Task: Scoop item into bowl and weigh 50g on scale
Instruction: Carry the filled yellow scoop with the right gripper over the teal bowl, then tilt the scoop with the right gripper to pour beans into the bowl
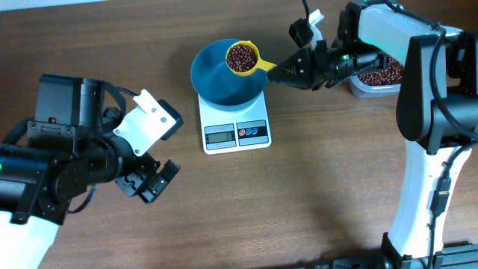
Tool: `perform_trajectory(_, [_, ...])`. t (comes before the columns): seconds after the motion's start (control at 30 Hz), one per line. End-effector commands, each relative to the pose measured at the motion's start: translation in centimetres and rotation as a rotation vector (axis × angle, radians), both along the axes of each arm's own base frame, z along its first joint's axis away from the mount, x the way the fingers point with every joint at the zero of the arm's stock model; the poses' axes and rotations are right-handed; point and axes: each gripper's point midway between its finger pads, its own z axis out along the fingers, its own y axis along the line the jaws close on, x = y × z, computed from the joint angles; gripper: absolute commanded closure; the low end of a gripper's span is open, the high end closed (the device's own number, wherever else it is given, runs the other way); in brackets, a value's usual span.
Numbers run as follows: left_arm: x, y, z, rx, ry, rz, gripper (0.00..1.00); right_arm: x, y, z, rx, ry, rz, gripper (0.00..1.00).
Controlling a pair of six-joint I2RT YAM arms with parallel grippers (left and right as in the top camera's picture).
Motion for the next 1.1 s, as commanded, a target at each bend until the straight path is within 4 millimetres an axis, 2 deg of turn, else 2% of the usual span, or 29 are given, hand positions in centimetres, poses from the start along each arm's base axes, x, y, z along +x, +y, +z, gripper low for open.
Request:
perform_trajectory(0.0, [0.0,0.2,-0.3,0.007,0.001,-0.007,0.01,1.2,0.3,1.2,0.036,-0.115,-0.017,0.96])
perform_trajectory(0.2, [0.0,0.2,-0.3,0.007,0.002,-0.007,0.01,2.1,0.7,-0.2,-0.001,-0.305,0.022,0.96])
perform_trajectory(0.3, [0.0,0.2,-0.3,0.007,0.001,-0.007,0.01,2.0,0.4,-2.3,-0.102,-0.369,0.075,0.96])
perform_trajectory(0.43, [0.0,0.2,-0.3,0.007,0.002,-0.007,0.01,3.2,0.4,-2.9,-0.121,-0.491,0.076,0.96])
perform_trajectory(0.57, [0.0,0.2,-0.3,0.008,0.002,-0.007,0.01,5.0,0.2,-4.3,-0.197,-0.661,0.09,0.96])
perform_trajectory(0.7, [0.0,0.2,-0.3,0.007,0.002,-0.007,0.01,6.5,0.2,-4.2,-0.2,-0.779,0.078,0.96])
perform_trajectory(0.9, [0.0,0.2,-0.3,0.007,0.002,-0.007,0.01,6.5,0.2,-3.8,-0.194,-0.737,0.066,0.96])
perform_trajectory(1.07, [0.0,0.2,-0.3,0.007,0.001,-0.007,0.01,6.2,0.4,-1.9,-0.144,-0.752,0.05,0.96])
